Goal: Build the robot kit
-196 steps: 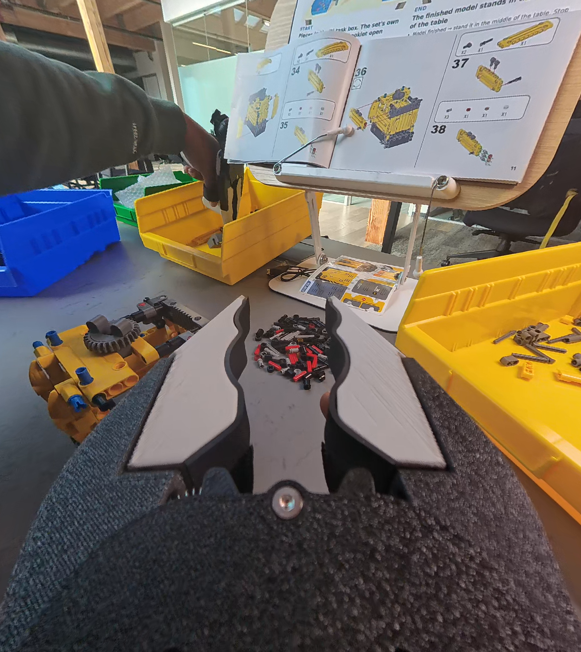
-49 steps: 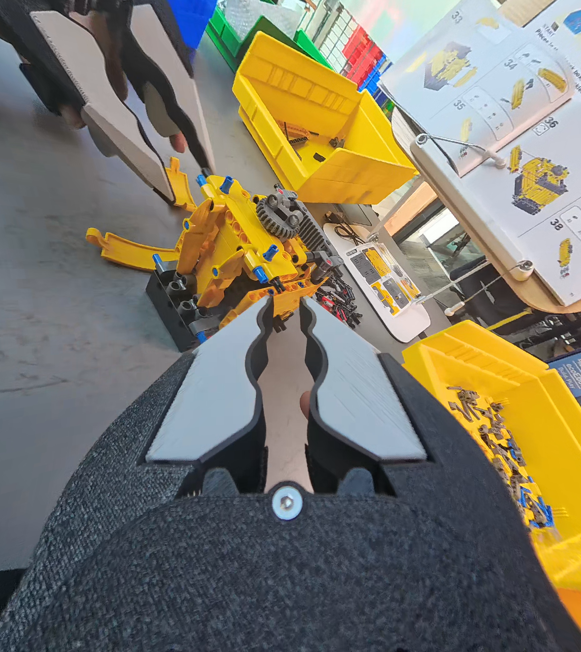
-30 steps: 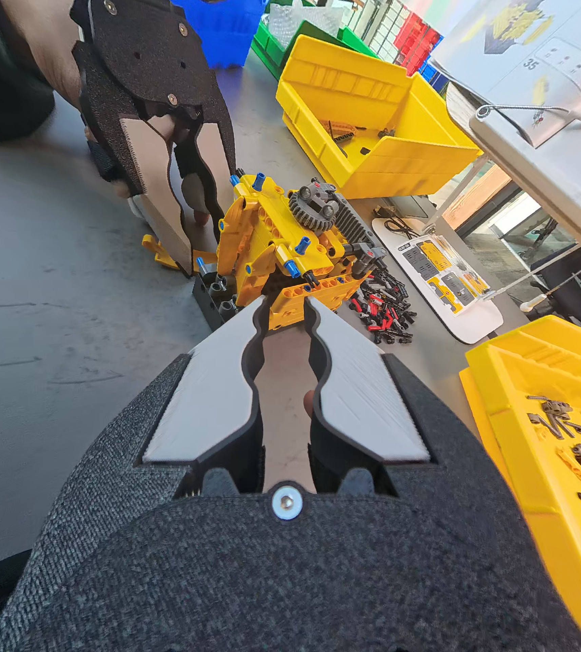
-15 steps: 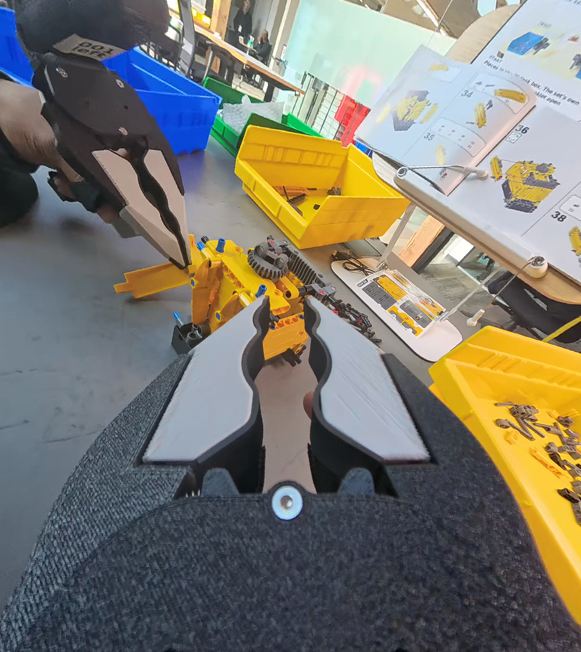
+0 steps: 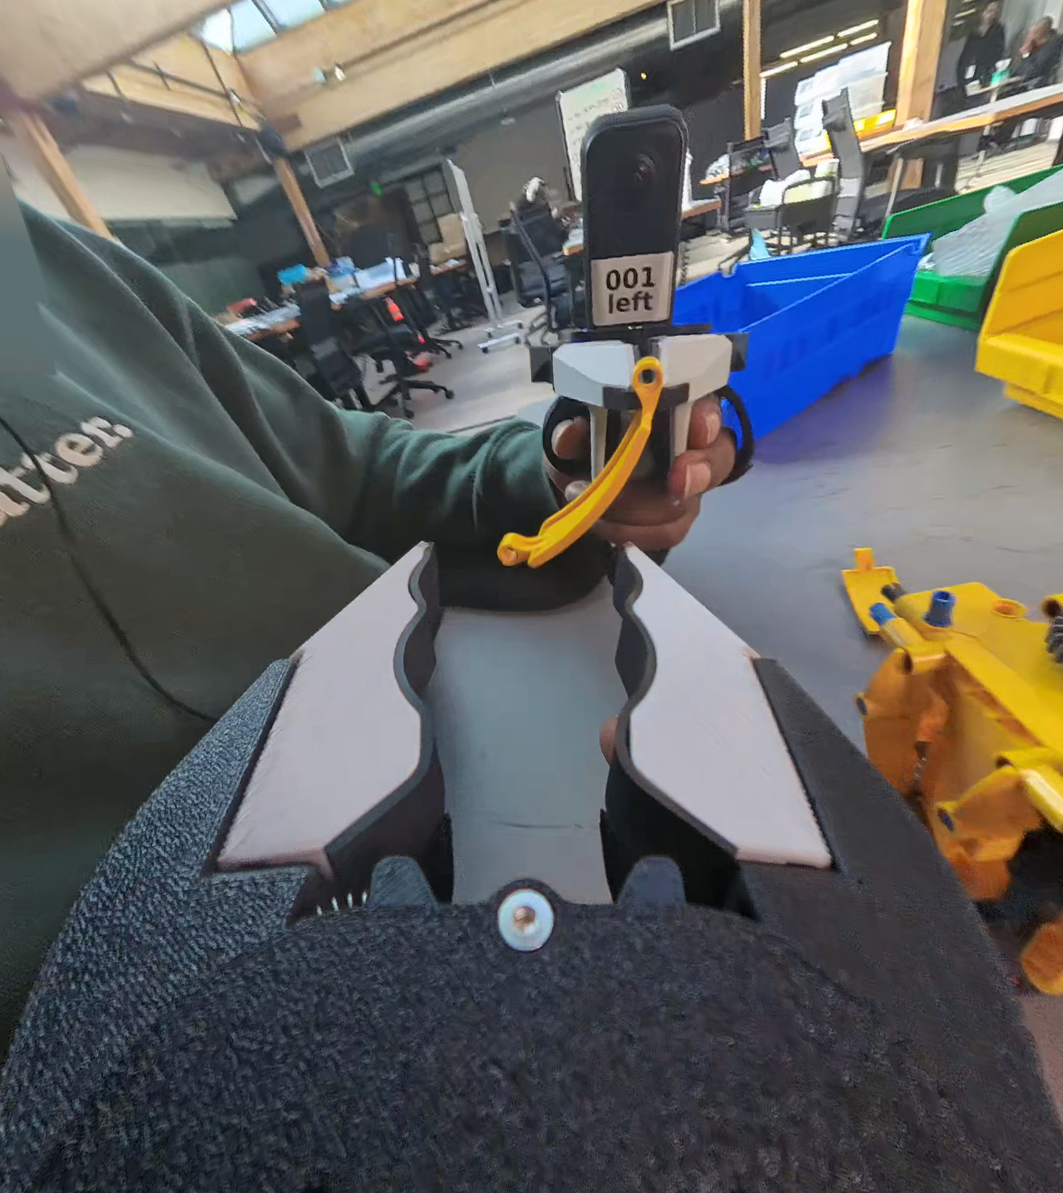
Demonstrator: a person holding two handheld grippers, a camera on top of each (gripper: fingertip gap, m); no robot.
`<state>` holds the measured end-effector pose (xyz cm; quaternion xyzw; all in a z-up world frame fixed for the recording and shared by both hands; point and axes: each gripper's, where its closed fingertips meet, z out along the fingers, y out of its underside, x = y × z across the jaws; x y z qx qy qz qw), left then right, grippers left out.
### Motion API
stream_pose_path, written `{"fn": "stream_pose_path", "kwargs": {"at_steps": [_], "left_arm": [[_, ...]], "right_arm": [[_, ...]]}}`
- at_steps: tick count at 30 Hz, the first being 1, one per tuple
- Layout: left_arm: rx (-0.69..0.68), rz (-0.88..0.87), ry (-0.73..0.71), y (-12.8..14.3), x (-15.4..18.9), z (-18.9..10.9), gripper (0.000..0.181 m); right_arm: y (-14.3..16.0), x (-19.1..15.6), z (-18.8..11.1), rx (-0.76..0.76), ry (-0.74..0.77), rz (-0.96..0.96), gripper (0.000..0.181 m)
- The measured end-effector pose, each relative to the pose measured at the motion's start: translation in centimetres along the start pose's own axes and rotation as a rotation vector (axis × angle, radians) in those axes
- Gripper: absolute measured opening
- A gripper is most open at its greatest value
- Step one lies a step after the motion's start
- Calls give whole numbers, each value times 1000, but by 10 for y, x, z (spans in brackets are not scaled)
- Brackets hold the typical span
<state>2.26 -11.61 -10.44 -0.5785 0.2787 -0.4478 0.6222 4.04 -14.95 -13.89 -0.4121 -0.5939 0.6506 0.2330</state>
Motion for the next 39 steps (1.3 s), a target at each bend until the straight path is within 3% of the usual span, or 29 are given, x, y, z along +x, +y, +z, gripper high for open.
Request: {"fn": "stream_pose_path", "kwargs": {"at_steps": [3, 7, 12, 16, 20, 23, 28, 33, 39], "left_arm": [[15, -15, 45, 3, 6, 5, 2], [39, -18, 69, 3, 8, 7, 2], [41, -32, 19, 2, -2, 4, 1], [4, -51, -55, 8, -16, 1, 3], [-30, -77, -218, 13, -42, -5, 10], [-6, -155, -221, 9, -41, -2, 12], [28, -284, -204, 13, -38, 16, 19], [94, -451, -187, 16, -47, 13, 20], [36, -416, -159, 17, -41, 12, 9]], "right_arm": [[-11, -6, 4, 77, -80, 106, 52], [-16, 2, 6, 119, -67, 164, 18], [-13, 26, 1, 101, 103, 91, 7], [-12, 56, -9, 70, 344, -29, 2], [-15, 85, -31, 42, 606, -146, 1], [-20, 97, -47, -13, 798, -318, 1], [-19, 100, -46, -186, 1011, -672, 2], [-26, 91, -43, -311, 1113, -1033, 2], [-26, 86, -41, -307, 1099, -1085, 3]]}}
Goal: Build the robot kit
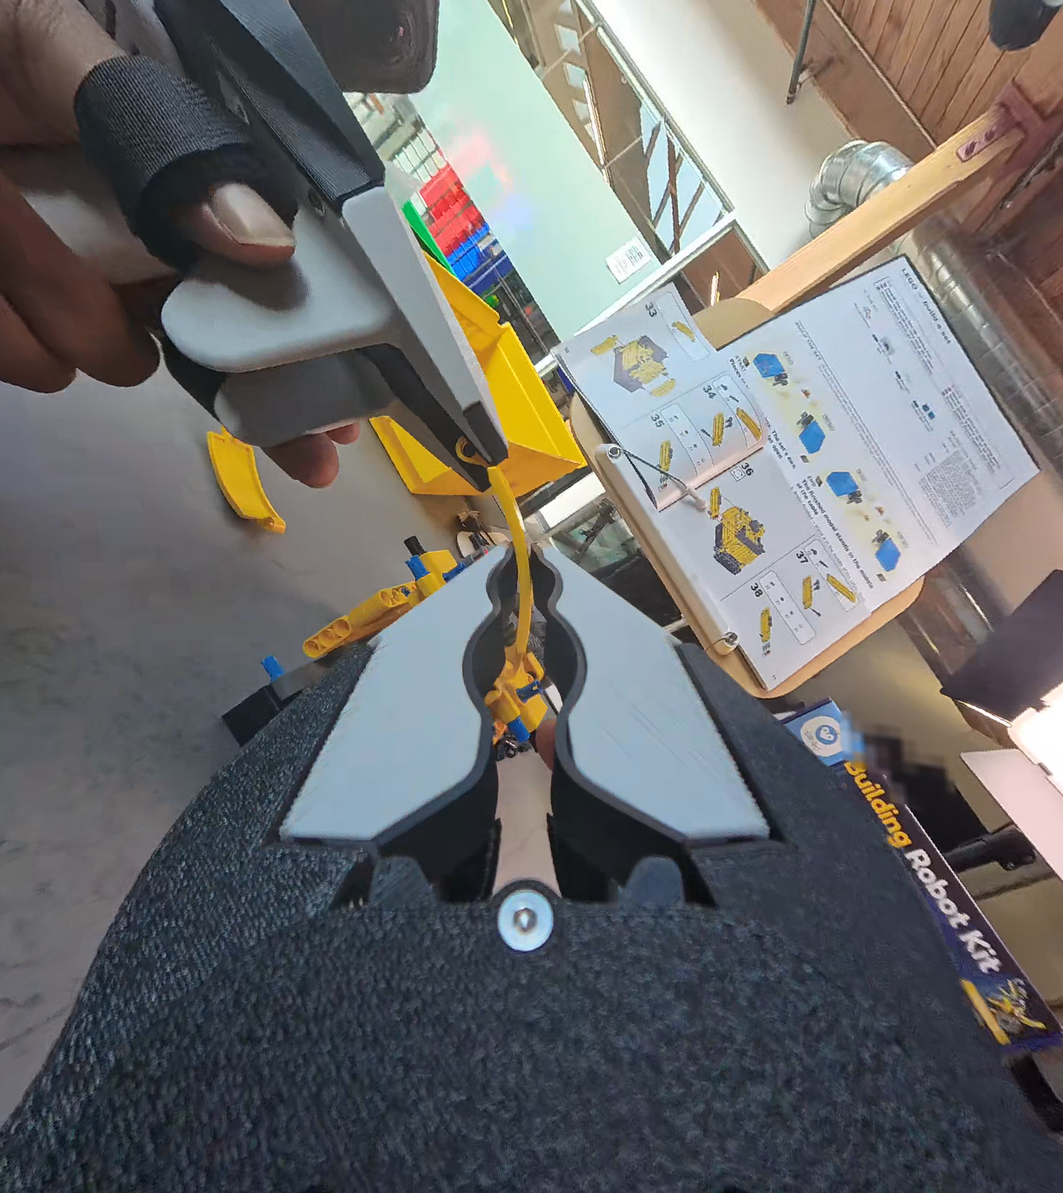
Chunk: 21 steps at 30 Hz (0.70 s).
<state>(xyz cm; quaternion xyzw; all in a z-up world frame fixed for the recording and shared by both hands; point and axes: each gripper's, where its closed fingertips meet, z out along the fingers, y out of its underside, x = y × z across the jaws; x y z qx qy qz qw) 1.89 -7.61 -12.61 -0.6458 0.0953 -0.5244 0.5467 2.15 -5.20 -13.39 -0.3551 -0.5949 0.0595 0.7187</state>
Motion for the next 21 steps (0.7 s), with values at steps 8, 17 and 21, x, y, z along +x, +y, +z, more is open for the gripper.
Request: {"fn": "stream_pose_path", "kwargs": {"at_steps": [8, 17, 21], "left_arm": [[-265, 387, 107, 23, 18, -18, 9], [-402, 391, 194, 49, 19, -19, 9], [-279, 280, 133, 30, 11, -14, 10]], "right_arm": [[-23, -25, -25, 208, -502, 394, 33], [-17, -55, -36, 168, -733, 447, 25], [-16, -38, -26, 173, -619, 488, 25]]}}
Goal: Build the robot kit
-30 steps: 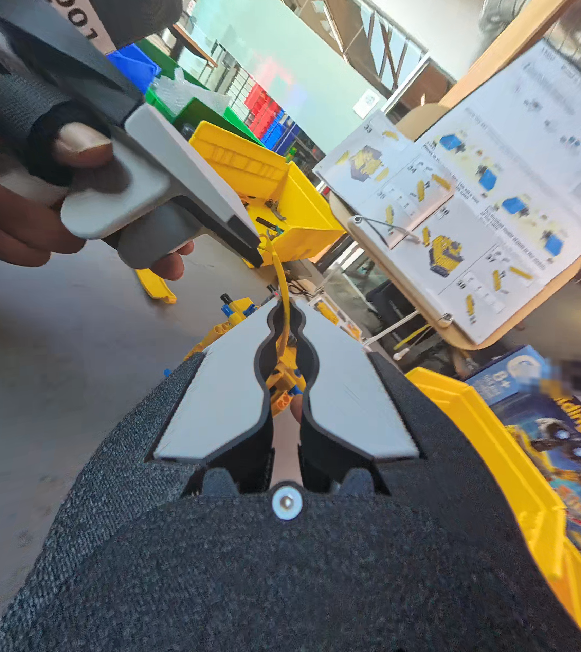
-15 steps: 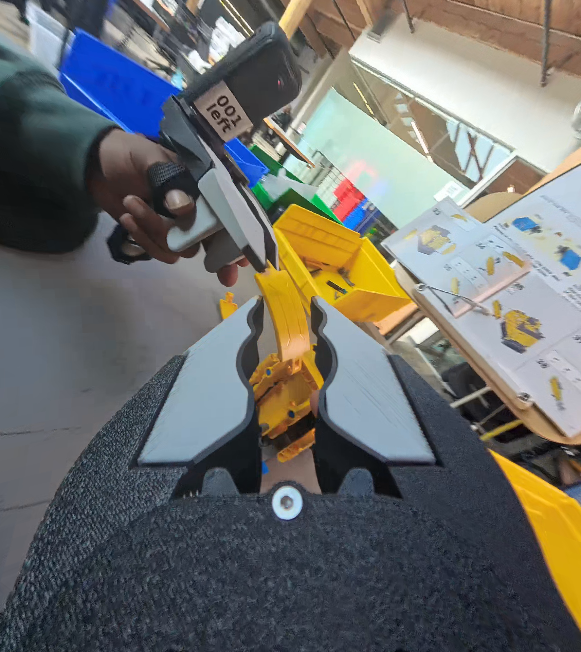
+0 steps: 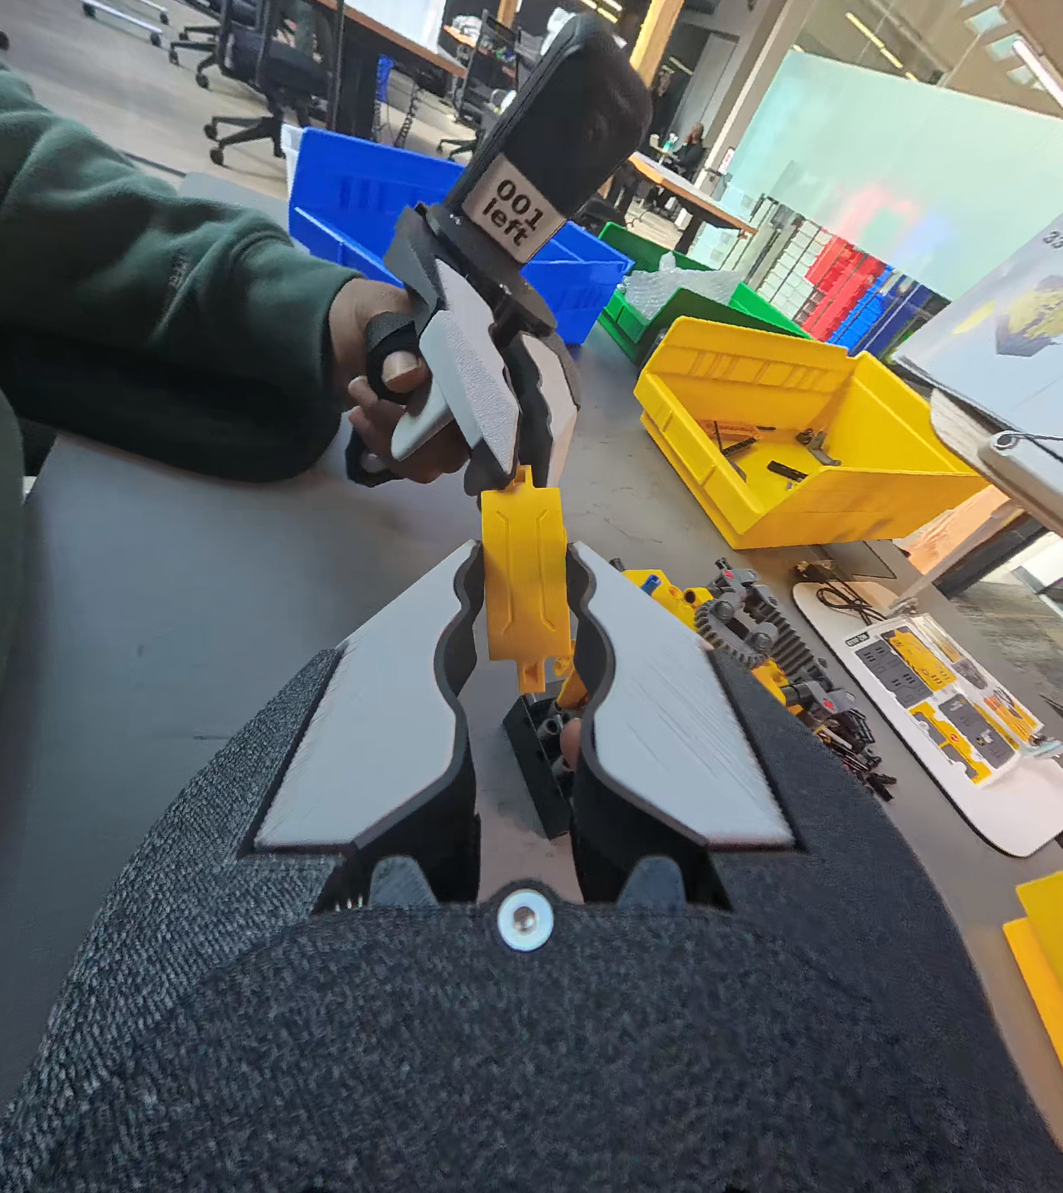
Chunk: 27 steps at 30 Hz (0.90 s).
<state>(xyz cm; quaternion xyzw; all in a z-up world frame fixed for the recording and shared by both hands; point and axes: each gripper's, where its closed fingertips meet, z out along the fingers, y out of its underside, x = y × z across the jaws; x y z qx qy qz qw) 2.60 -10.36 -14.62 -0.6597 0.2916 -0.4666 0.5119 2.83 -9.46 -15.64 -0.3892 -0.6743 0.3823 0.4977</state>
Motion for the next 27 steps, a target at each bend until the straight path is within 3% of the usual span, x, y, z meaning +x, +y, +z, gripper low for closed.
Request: {"fn": "stream_pose_path", "kwargs": {"at_steps": [9, 17, 21, 27], "left_arm": [[193, -252, -23, -22, -7, 2, 17], [146, -263, -124, -13, -19, 4, 2], [160, -267, -144, -14, -24, 0, 2], [114, -233, -128, -11, -21, -6, 2]], "right_arm": [[-10, 29, -9, 48, 256, -36, 25], [0, 26, 2, -62, 362, -191, 25], [3, 22, 5, -77, 341, -197, 26], [6, 10, 6, -14, 132, 101, 18]]}}
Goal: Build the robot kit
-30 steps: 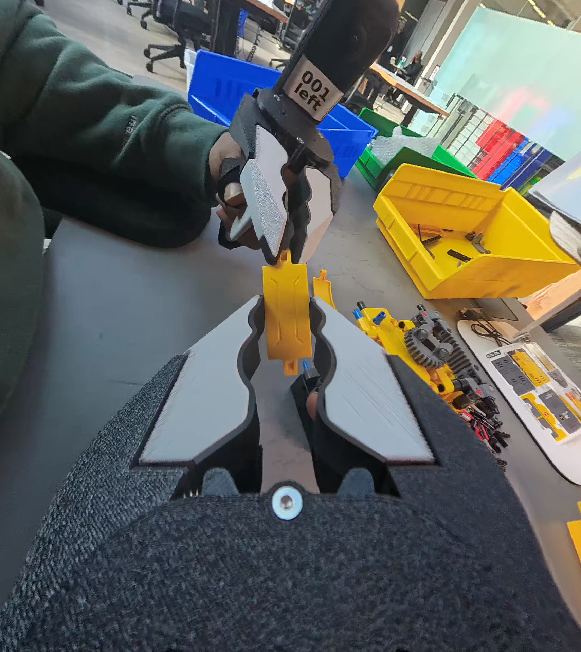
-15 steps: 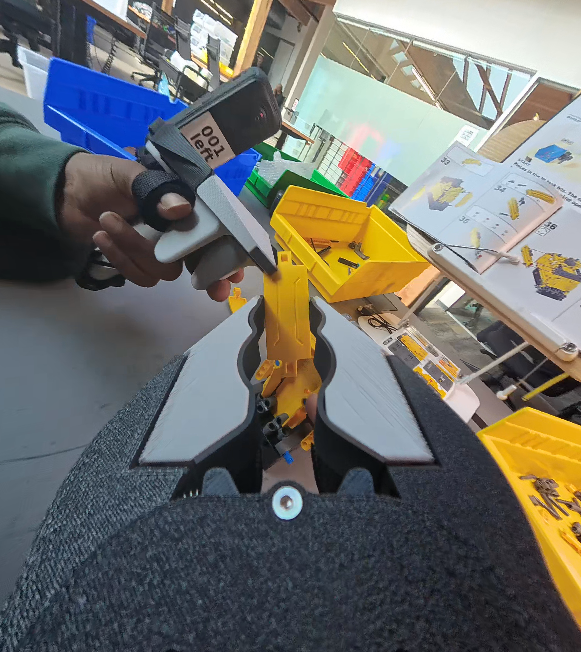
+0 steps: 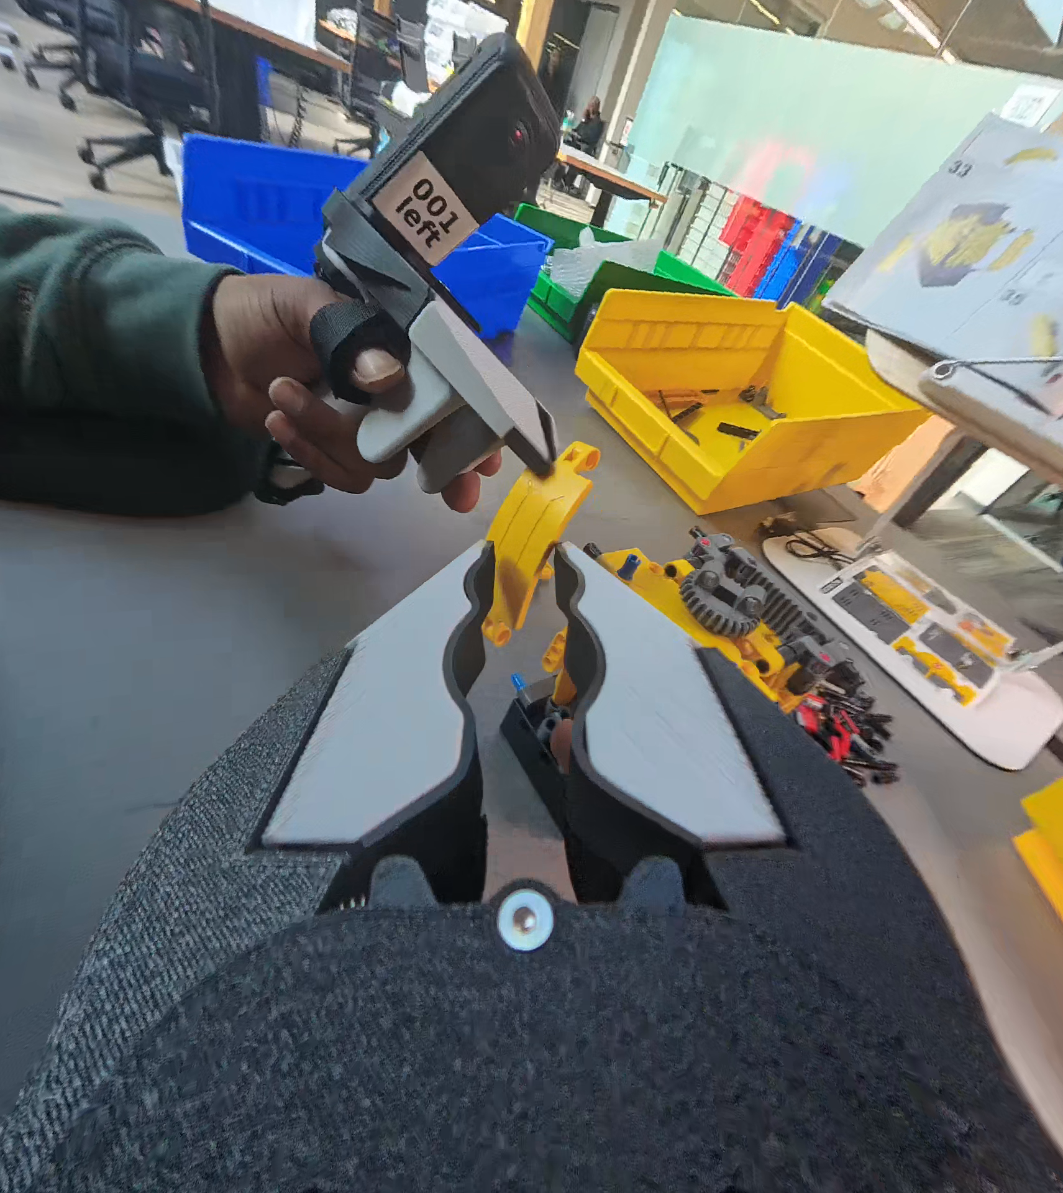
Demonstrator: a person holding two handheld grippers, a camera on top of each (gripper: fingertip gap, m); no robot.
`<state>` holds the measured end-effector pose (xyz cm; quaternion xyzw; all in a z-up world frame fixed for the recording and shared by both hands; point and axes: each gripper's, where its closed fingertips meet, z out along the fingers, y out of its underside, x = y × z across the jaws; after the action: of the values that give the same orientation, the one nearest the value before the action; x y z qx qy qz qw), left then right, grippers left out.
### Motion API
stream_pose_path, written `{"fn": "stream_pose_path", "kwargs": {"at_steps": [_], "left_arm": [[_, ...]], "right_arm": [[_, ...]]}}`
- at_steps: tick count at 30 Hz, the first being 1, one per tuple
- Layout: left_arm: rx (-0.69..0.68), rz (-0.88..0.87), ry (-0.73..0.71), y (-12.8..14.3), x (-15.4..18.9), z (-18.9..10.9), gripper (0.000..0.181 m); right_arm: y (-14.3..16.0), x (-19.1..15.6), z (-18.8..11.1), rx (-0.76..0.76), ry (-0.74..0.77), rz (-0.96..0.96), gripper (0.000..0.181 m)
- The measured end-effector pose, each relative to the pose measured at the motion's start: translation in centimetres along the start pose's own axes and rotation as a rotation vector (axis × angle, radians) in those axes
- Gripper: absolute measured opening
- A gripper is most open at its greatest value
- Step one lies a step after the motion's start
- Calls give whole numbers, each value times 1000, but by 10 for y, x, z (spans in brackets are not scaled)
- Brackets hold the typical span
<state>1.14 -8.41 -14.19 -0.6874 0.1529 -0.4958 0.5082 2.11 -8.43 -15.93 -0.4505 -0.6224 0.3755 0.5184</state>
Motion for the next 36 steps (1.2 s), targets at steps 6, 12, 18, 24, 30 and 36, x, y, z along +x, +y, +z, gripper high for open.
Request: {"fn": "stream_pose_path", "kwargs": {"at_steps": [6, 12, 18, 24, 30, 36], "left_arm": [[-11, -8, 25, 3, 4, 1, 2], [8, -26, 66, 2, 9, 0, 4], [11, -55, 101, 4, 13, 3, 7], [6, -56, 114, 5, 16, 4, 3], [14, -57, 104, 6, 13, 4, 4], [23, -55, 113, 5, 13, 4, 4]], "right_arm": [[2, -4, 0, 1, -101, 165, 6], [-3, -8, -4, 42, -218, 334, 3], [-4, -13, -5, 46, -277, 366, 3], [-2, -14, -6, 37, -306, 401, 3], [-1, -12, -6, 35, -306, 414, 3], [-2, -12, -8, 41, -325, 447, 2]]}}
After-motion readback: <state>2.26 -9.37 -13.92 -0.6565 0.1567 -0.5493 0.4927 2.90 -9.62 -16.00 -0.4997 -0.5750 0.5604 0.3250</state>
